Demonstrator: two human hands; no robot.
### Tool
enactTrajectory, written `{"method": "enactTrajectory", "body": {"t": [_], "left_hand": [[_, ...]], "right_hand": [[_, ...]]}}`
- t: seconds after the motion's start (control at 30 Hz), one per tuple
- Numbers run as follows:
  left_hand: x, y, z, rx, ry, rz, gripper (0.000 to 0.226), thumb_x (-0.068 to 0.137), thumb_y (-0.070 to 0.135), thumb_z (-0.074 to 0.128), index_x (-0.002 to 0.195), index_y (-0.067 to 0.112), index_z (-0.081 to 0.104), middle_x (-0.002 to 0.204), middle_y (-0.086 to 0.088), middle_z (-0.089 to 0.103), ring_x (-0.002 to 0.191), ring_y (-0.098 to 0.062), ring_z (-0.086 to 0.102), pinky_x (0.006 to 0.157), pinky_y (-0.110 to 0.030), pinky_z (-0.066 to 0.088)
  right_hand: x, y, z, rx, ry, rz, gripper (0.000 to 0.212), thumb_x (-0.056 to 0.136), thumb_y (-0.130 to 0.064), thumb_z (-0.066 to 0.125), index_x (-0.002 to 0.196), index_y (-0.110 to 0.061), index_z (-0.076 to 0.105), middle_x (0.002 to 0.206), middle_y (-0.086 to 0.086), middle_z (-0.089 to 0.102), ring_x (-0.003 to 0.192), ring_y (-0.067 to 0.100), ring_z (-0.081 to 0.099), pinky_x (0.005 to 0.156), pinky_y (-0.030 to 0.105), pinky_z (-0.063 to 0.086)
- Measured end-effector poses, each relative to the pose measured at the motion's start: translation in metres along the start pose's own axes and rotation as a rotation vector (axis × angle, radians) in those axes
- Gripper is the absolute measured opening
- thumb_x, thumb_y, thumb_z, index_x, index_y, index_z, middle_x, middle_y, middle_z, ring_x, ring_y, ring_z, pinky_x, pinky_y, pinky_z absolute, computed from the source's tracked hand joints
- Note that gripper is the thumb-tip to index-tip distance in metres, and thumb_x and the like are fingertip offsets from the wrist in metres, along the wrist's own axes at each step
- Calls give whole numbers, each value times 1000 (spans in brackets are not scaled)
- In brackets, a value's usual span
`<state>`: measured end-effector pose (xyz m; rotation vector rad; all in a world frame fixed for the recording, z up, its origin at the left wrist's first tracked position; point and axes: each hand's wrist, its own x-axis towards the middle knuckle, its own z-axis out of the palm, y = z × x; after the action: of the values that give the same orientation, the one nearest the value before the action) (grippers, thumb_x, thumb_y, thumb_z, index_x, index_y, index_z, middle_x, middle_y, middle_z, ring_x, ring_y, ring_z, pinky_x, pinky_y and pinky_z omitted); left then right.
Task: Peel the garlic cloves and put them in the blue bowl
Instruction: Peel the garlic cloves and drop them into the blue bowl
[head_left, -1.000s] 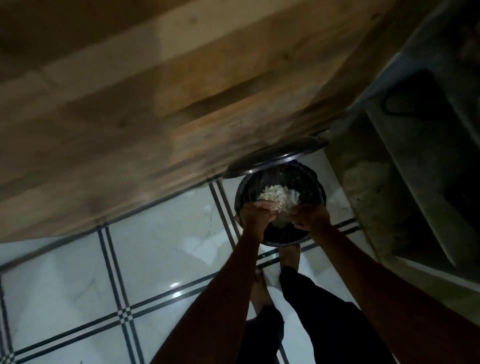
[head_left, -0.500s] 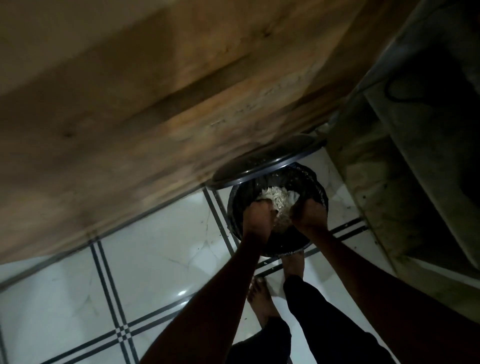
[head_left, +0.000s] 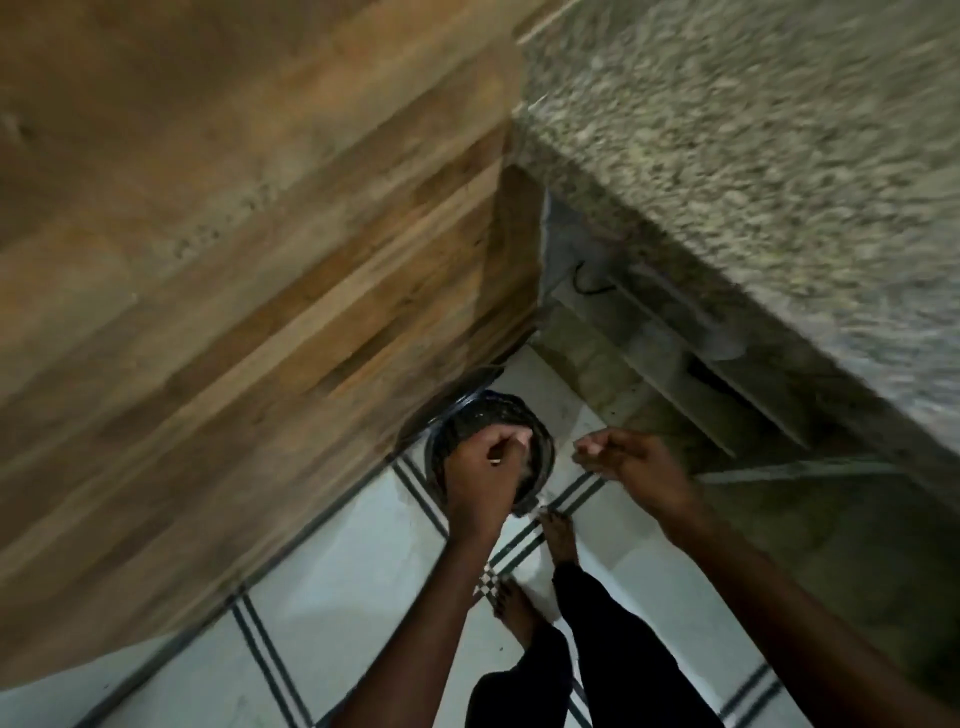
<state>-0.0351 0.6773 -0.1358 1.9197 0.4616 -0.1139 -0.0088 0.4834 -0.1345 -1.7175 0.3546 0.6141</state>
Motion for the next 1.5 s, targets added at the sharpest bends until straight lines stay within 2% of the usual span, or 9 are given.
{"method": "enactTrajectory", "body": {"t": [0.17, 0.37, 0.5, 0.73, 0.9, 1.03, 1.27, 1.4, 1.5], "left_hand": [[-79, 108, 48, -66, -186, 99, 13, 96, 23, 67, 90, 23, 78, 76, 5, 74, 73, -13, 71, 71, -36, 59], [-162, 203, 145, -147, -413, 231, 17, 96, 18, 68, 88, 29, 77, 77, 3, 75, 73, -12, 72, 65, -25, 56], [-209, 240, 223, -147, -527, 258, 17, 97, 15, 66, 90, 24, 78, 80, -3, 76, 73, -15, 71, 67, -30, 59], [-302, 287, 384, -113, -679, 204, 17, 98, 7, 63, 89, 10, 77, 81, -15, 74, 69, -18, 68, 68, -36, 57], [-321, 301, 462, 1, -743, 252, 14, 96, 15, 66, 90, 10, 78, 81, -9, 75, 76, -21, 72, 69, -34, 58], [-311, 296, 511, 167, -786, 391, 11, 96, 20, 68, 100, 17, 77, 90, 7, 75, 82, -2, 69, 71, -14, 53], [-266, 284, 560, 428, -664, 557, 21, 89, 15, 68, 109, 16, 74, 101, -2, 73, 92, -17, 67, 85, -32, 54], [-241, 288, 563, 518, -607, 667, 23, 89, 14, 61, 109, 12, 72, 102, -4, 69, 94, -22, 64, 82, -31, 49], [-225, 291, 564, 529, -626, 724, 31, 86, 20, 55, 110, 13, 72, 104, -3, 66, 97, -21, 63, 83, -31, 50]], "right_hand": [[-113, -31, -92, 88, 170, -109, 15, 99, -13, 62, 99, -9, 77, 89, 5, 78, 87, 22, 74, 77, 26, 58], [-210, -18, -210, 114, 384, -239, 18, 99, -7, 59, 96, -8, 77, 85, 11, 77, 83, 33, 72, 80, 43, 58], [-266, 14, -297, 187, 524, -244, 20, 100, -6, 57, 93, -8, 76, 83, 12, 76, 79, 30, 72, 72, 35, 56], [-347, 105, -451, 300, 713, -143, 24, 100, -6, 55, 89, -11, 76, 80, 9, 76, 75, 28, 72, 72, 39, 58], [-360, 139, -513, 275, 829, -101, 24, 98, -9, 57, 86, -14, 77, 77, 4, 76, 71, 20, 73, 72, 38, 59], [-340, 162, -545, 82, 949, 10, 14, 92, -23, 66, 82, -24, 74, 73, -5, 74, 67, 13, 72, 70, 39, 60], [-291, 167, -588, -266, 1076, 195, 20, 85, -33, 71, 99, -19, 66, 89, 2, 70, 82, 28, 65, 69, 33, 48], [-271, 163, -604, -407, 1030, 143, 12, 86, -16, 63, 77, -19, 57, 76, 1, 58, 73, 28, 61, 59, 36, 46], [-257, 136, -627, -324, 1087, 100, 13, 88, -15, 60, 75, -17, 62, 69, 2, 63, 65, 25, 63, 53, 30, 43]]}}
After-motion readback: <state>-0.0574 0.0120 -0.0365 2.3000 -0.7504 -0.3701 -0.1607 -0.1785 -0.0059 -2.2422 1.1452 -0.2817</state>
